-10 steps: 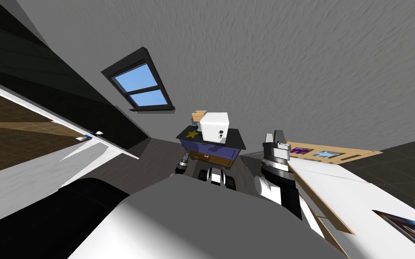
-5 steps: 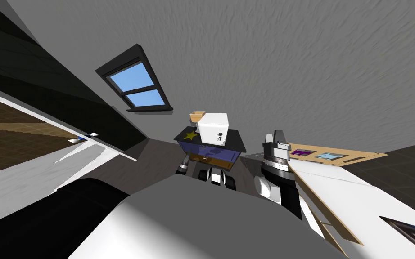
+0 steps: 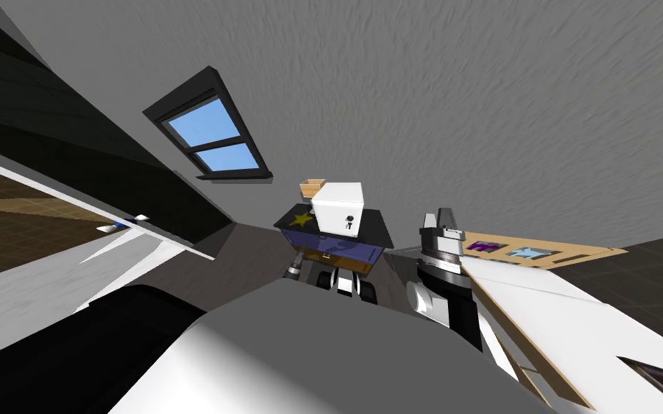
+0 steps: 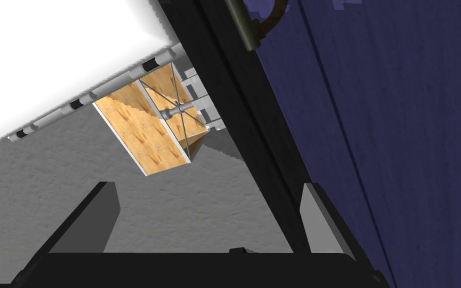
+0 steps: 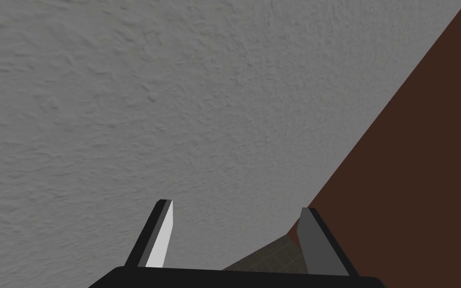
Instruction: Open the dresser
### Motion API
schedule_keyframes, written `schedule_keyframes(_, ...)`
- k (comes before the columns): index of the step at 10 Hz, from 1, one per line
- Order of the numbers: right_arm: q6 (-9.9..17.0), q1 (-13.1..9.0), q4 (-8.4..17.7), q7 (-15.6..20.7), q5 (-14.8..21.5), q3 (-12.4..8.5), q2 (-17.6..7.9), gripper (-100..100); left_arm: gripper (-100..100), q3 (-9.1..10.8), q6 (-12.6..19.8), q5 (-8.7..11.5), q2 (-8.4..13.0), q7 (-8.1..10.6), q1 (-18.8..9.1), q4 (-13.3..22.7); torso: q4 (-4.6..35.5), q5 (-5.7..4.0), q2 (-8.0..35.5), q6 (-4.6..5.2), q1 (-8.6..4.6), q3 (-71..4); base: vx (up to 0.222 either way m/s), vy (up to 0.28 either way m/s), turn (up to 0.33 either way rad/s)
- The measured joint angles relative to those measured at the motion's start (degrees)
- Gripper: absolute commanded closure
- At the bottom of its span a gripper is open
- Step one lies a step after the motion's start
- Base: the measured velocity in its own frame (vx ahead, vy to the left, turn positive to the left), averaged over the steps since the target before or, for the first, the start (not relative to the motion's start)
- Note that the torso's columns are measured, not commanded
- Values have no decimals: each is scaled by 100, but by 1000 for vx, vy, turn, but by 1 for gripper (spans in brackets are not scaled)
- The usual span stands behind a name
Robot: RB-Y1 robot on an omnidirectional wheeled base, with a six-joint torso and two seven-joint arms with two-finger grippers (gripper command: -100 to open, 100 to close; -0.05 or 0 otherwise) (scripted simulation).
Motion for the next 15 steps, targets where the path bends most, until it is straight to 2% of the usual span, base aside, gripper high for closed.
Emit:
schedule_keyframes(3, 0, 1, 0, 0, 0, 0, 0, 0, -100, -11, -356, -46, -131, -45, -55, 558, -3, -1, -12, 0, 1, -8, 112, -18, -13)
schedule_keyframes(7, 0, -1, 0, 0, 0, 0, 0, 0, -100, -12, -556, -73, -263, -59, -104, 964, 3, 0, 10, 0, -1, 6, 51, -14, -9)
schedule_keyframes(11, 0, -1, 0, 0, 0, 0, 0, 0, -100, -8, -883, -101, -640, -90, -193, 1502, 4, 1, 14, 0, 3, 8, 24, 3, -21)
schedule_keyframes(12, 0, -1, 0, 0, 0, 0, 0, 0, -100, -17, -898, -113, -756, -90, -163, 1503, 3, -1, 10, 0, -1, 6, 0, 0, 0)
schedule_keyframes(13, 0, -1, 0, 0, 0, 0, 0, 0, -100, -19, -899, -115, -768, -91, -159, 1502, 1, -1, 5, 0, 0, 3, -28, 8, 99)
schedule_keyframes(15, 0, -1, 0, 0, 0, 0, 0, 0, -100, -69, -764, -79, -774, -112, -450, 1661, 3, 1, 13, -1, 4, 7, -61, 12, 98)
